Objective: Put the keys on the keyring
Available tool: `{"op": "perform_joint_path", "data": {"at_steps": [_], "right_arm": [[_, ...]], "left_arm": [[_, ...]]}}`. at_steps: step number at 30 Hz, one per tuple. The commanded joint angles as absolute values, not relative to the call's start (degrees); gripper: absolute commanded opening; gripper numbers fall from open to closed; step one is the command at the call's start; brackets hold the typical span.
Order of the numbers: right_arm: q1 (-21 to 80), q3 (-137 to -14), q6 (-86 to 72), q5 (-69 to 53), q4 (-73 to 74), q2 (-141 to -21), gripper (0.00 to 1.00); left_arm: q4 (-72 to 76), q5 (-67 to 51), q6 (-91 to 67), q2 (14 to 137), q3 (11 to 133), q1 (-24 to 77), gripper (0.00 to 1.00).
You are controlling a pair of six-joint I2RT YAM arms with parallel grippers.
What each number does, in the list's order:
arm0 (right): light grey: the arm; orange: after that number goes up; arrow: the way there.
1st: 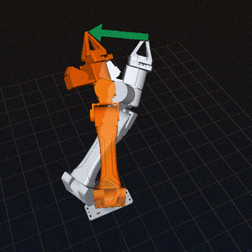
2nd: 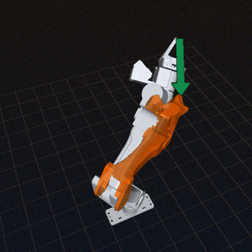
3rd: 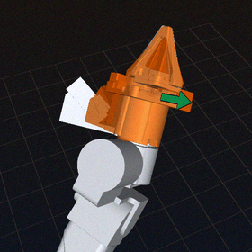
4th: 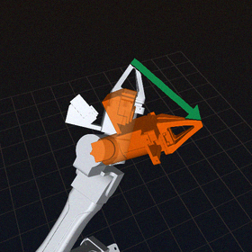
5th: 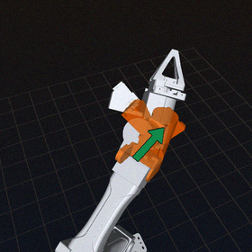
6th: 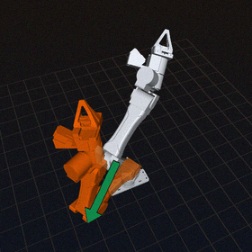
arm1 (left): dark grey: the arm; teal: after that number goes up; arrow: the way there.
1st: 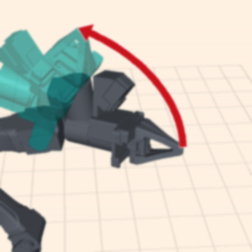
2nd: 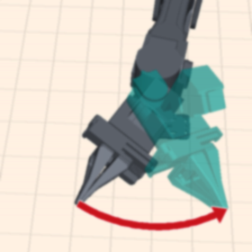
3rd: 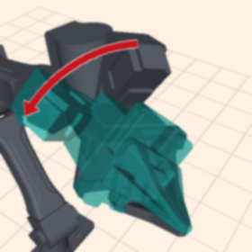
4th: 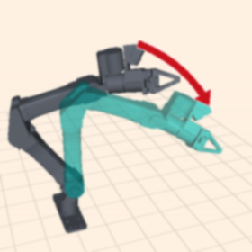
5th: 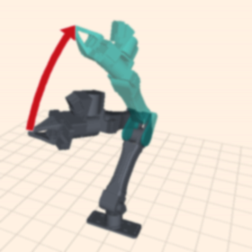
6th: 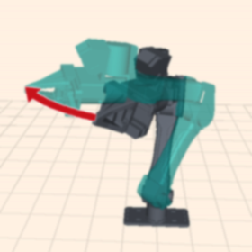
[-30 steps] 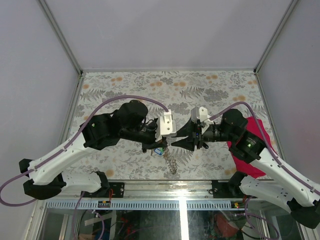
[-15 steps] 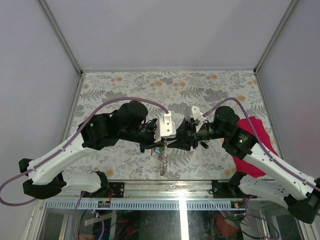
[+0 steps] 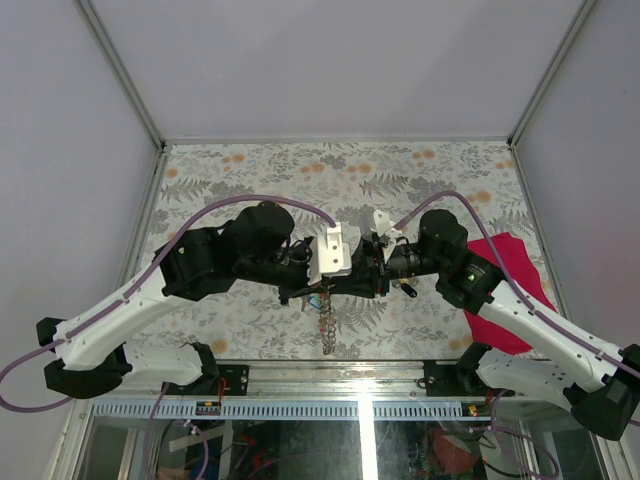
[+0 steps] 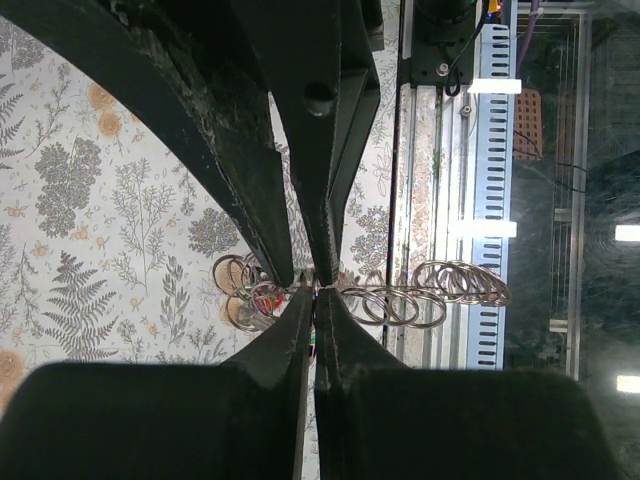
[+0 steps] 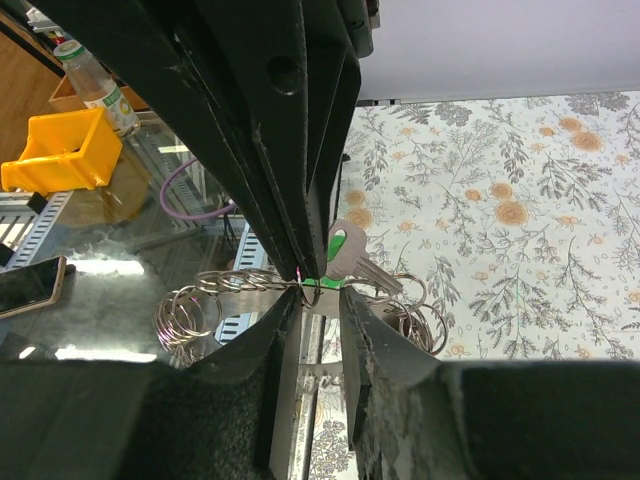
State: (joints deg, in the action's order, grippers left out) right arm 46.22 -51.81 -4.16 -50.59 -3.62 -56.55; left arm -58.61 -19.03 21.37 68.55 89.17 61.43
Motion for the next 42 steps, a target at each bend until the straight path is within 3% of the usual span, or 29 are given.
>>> {"op": "perform_joint_path", "data": {"at_steps": [1,10,15,18,28,42], "right_arm": [[46.1,-52.2,-4.7,-51.7,-7.2,-57.1,0.26],[46.1,-51.9,-5.6,-51.7,-8.7,-57.0,0.14],[46.1,-51.3,-6.3,-52.1,-10.7,-56.0,0.00],[46.1,-50.5,-7.3,-51.2,-12.3,-54.6,0.00],[46.1,-49.1,-11.3,-50.1,-17.8,-50.4,0.00],[46.1,-49.7,-13.0,-49.9,-19.6,-49.2,0.00]], "left_arm": [[-54.4,-18.5,21.8,67.0,90.3,61.7,0.00],[-53.2,-18.6,21.4,66.7,89.7,61.7,0.00],[-52.4,-18.8,21.1,66.1,89.4,61.7,0.00],[-51.0,-19.3,20.8,64.9,88.6,61.7,0.00],[-43.9,-20.2,17.3,58.7,82.8,61.6,0.21],[-39.9,-21.2,16.4,58.0,79.8,61.7,0.28]]}}
